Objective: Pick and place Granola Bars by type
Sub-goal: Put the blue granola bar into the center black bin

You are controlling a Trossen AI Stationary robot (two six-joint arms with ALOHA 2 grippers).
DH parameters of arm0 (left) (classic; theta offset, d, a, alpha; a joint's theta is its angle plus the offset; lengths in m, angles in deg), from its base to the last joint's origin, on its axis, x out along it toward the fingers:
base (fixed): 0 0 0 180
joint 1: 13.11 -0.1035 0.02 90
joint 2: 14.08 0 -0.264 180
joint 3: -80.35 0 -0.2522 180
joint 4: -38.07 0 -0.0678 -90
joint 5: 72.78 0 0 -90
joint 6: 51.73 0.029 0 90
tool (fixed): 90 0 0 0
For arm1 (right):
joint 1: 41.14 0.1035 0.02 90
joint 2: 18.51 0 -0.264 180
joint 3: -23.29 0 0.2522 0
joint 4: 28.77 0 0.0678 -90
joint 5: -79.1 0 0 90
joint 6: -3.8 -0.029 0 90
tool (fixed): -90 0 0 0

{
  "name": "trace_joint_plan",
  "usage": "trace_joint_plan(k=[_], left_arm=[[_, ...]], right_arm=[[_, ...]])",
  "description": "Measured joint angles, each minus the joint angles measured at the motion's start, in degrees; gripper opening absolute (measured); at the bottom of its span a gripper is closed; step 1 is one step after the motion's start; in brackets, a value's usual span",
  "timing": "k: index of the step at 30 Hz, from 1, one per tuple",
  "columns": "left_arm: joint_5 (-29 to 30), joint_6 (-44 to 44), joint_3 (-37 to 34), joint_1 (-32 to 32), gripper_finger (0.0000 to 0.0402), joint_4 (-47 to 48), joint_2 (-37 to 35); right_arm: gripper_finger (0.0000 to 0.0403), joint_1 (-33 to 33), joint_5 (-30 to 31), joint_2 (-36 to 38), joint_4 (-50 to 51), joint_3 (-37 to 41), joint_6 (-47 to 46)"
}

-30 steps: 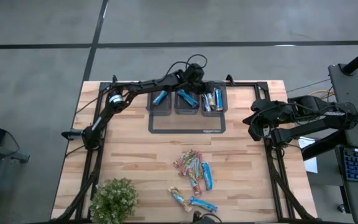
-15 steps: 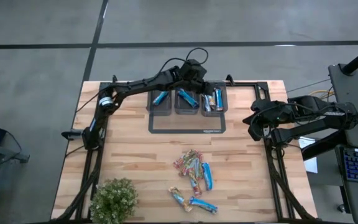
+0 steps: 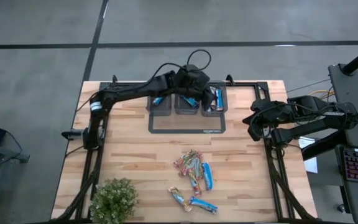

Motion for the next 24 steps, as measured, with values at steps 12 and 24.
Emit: trace_joint_plan(k=[12,24], left_arm=[[7.05,7.58,0.02,9.82,0.0000,4.08,-7.46],[18.09,12.45,0.00,20.92,0.0000,6.91,-12.30]], right_arm=[[0.0008,0.00,-0.14,0.00,-3.69,0.09,0.35],[0.0008,0.02,-3.66,-1.30,-10.68,0.13,1.56]])
